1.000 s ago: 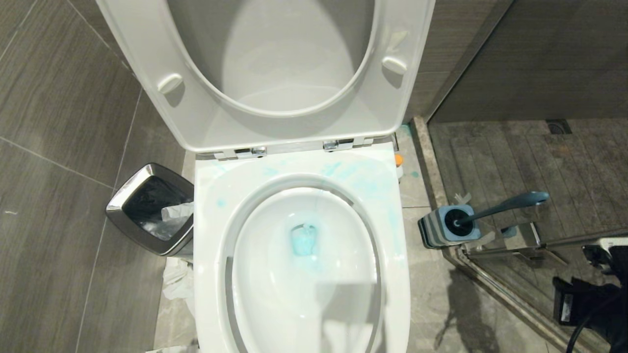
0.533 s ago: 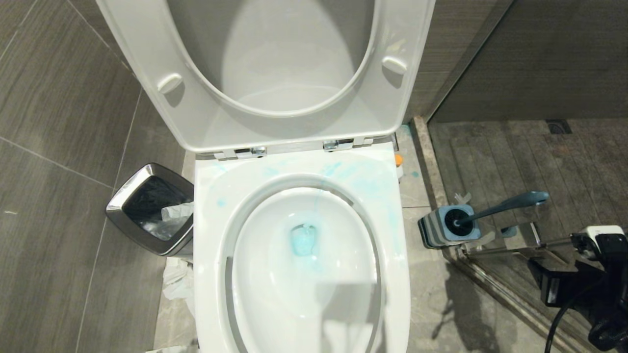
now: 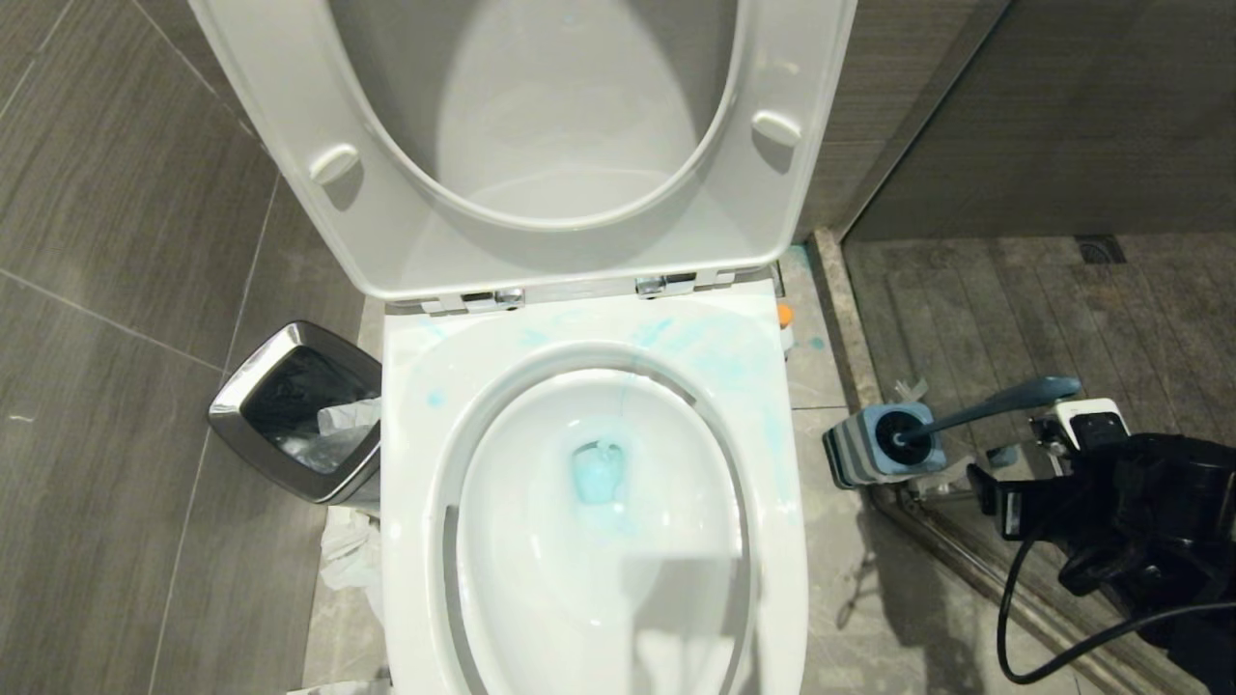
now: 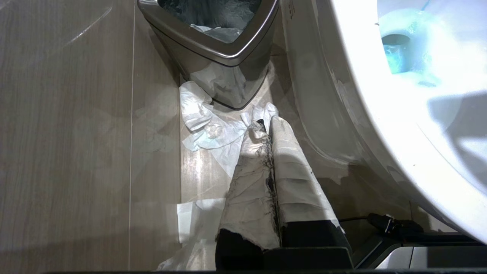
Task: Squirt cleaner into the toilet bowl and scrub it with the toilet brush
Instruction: Scrub the toilet bowl
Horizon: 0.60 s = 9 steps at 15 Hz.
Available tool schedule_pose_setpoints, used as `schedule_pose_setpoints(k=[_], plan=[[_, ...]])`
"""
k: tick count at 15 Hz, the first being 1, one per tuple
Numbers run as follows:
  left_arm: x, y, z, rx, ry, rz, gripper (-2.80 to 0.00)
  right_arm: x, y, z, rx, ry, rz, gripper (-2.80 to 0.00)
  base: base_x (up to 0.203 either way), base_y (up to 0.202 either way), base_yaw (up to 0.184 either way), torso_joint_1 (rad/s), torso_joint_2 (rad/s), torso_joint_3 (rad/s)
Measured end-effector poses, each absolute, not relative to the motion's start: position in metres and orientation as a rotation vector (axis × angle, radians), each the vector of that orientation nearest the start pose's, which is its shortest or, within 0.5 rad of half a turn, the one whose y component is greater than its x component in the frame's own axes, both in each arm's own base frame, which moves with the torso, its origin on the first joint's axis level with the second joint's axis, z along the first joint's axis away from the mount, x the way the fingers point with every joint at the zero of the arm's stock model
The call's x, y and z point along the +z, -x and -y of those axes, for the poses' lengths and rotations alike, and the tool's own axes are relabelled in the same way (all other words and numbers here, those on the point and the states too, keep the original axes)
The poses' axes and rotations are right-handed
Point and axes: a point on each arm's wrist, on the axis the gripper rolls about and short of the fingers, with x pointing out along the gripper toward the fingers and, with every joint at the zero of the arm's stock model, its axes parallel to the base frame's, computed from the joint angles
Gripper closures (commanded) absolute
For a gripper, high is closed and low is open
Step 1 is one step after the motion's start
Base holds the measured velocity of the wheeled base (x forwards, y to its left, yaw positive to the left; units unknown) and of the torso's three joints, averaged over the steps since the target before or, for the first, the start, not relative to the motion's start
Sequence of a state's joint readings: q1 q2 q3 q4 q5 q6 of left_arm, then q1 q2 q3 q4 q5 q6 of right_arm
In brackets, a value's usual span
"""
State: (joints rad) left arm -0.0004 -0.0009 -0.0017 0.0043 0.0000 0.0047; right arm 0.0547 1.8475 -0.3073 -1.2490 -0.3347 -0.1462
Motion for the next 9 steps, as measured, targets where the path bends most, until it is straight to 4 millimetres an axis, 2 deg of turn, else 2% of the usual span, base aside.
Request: schedule_pose_setpoints(k=[3,9], plan=[[0.075,0.023,0.000,0.000,-0.004,-0.002,0.00,0.085,-0.283,-0.008,-0.235,0.254,-0.266,-2.80,0.000,0.000,0.000,0.000,0.00,0.000],[0.075,0.023,0.000,0.000,-0.004,-0.002,0.00,0.087,-0.316,-0.010,-0.225,0.321,-0.193,-2.80,0.000,0.000,0.000,0.000,0.00,0.000]])
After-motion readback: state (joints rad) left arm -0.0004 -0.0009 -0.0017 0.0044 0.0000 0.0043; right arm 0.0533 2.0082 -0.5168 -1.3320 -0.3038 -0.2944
